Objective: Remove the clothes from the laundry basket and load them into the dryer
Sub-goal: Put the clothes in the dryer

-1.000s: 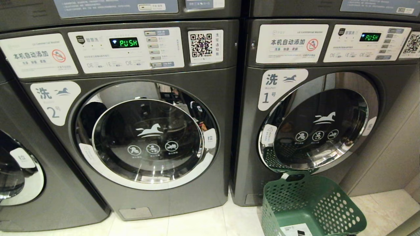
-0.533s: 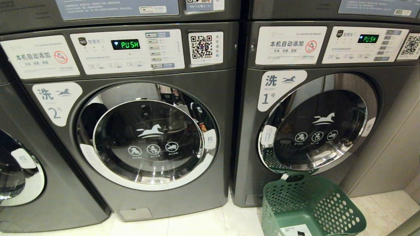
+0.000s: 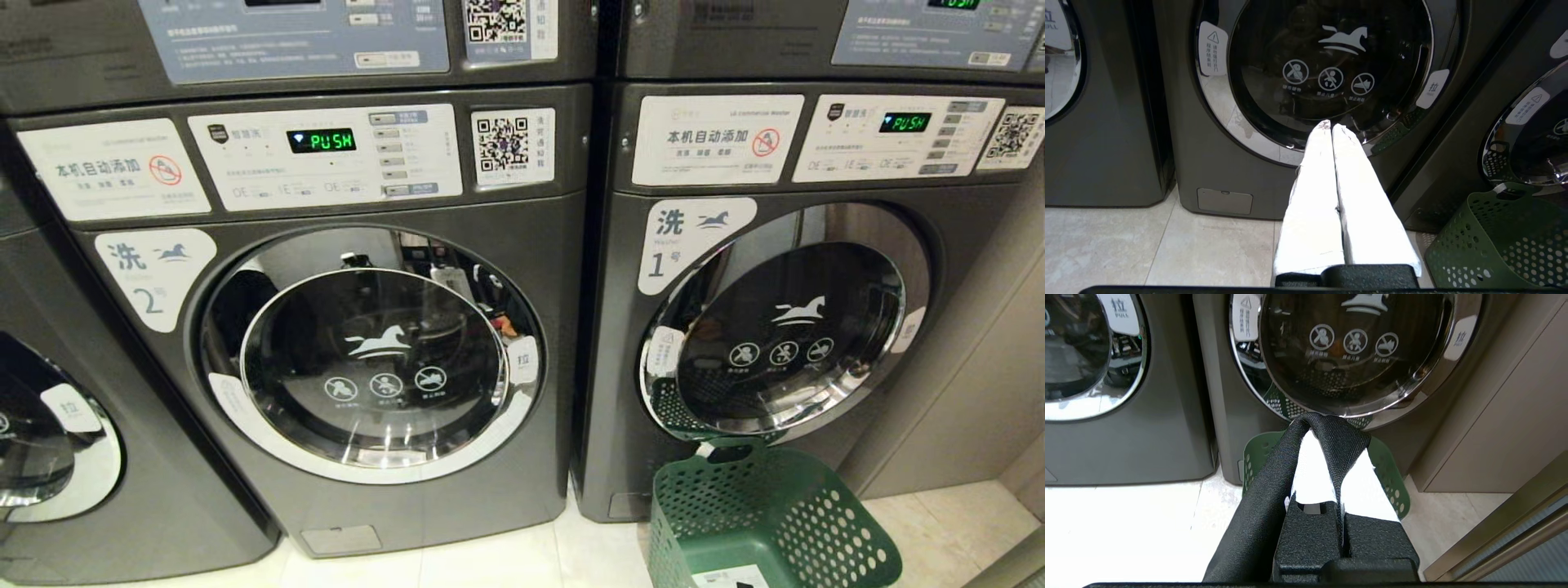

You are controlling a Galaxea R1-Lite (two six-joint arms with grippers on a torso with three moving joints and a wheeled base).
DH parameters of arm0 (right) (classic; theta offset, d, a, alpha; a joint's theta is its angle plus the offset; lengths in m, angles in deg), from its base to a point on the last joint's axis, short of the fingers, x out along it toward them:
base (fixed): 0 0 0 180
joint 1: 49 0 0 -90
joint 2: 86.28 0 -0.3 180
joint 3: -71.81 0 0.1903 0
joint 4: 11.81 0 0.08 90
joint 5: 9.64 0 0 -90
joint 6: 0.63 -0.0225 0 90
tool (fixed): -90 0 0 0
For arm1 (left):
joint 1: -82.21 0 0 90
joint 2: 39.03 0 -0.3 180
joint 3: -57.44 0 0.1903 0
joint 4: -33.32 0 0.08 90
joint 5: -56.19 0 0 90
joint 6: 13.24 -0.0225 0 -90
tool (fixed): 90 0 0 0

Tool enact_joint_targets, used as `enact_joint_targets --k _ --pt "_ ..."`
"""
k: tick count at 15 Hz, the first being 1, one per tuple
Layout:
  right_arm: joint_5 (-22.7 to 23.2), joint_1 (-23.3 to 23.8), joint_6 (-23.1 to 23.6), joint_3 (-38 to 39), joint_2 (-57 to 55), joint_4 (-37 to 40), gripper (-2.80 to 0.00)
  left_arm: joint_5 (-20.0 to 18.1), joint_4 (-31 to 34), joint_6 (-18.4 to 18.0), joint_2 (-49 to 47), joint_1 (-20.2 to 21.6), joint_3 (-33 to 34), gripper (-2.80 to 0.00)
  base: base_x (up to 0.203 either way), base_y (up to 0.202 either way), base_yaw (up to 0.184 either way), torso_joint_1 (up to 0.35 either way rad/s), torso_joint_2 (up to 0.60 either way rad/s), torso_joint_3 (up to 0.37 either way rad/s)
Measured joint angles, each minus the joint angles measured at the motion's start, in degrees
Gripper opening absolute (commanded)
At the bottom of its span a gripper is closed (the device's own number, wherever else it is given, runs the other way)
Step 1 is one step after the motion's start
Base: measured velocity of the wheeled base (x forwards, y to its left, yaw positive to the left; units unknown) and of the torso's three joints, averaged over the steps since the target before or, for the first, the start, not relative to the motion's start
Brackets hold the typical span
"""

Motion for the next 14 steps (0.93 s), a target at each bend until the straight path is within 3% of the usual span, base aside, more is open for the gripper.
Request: enact_joint_targets --k 14 --pt "0.0 0.0 0.1 0.0 0.0 0.0 -2.80 0.0 0.0 0.0 0.0 0.0 0.0 -2.80 0.000 0.000 0.000 0.149 -0.48 -0.337"
